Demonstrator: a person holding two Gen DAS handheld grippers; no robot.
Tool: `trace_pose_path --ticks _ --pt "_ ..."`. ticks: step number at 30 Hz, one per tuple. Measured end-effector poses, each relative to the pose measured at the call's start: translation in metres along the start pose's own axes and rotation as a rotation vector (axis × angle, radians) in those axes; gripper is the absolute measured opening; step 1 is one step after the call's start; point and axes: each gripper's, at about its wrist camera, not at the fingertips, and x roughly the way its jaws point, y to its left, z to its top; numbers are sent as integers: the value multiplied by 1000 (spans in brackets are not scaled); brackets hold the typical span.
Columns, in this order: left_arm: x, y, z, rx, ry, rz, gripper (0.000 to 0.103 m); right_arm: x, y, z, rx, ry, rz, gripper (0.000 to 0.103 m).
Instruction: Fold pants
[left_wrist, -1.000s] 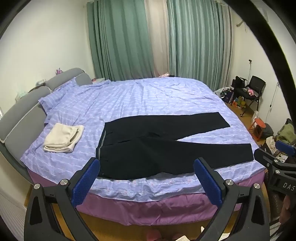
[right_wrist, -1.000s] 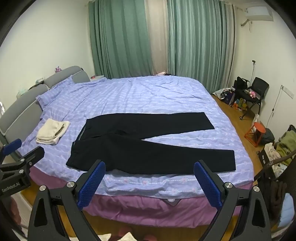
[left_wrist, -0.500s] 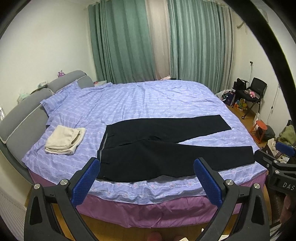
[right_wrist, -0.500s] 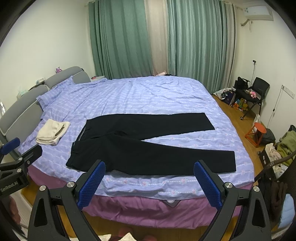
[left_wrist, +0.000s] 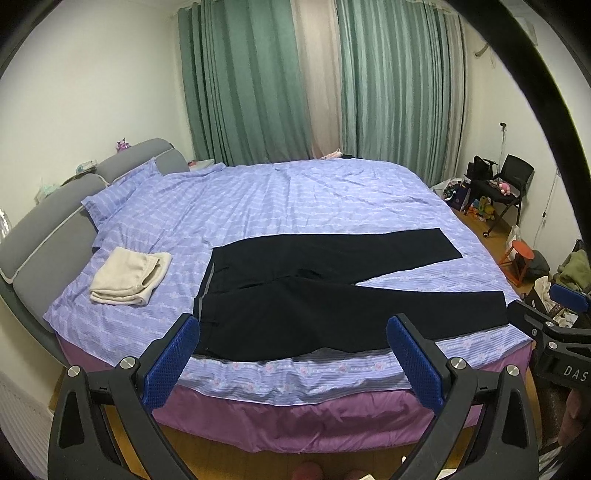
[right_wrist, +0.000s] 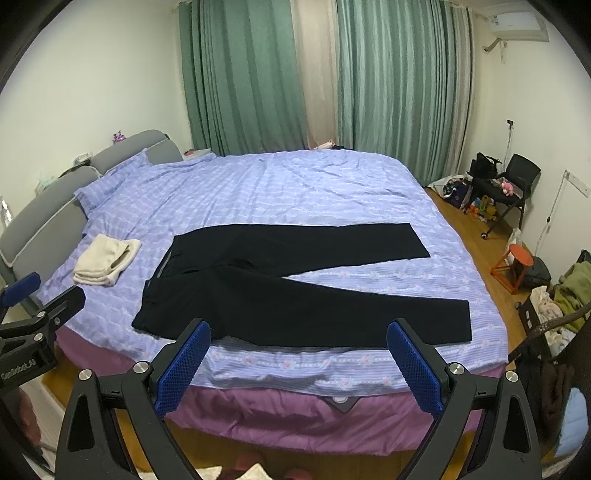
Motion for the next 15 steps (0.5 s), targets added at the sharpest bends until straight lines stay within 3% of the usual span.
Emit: trace_pose_path --ticks 8,15 --pt "5 4 -9 -26 29 26 103 10 5 -2 -14 25 28 97" --pt "23 31 -19 -75 56 82 103 30 16 1 -35 56 21 97"
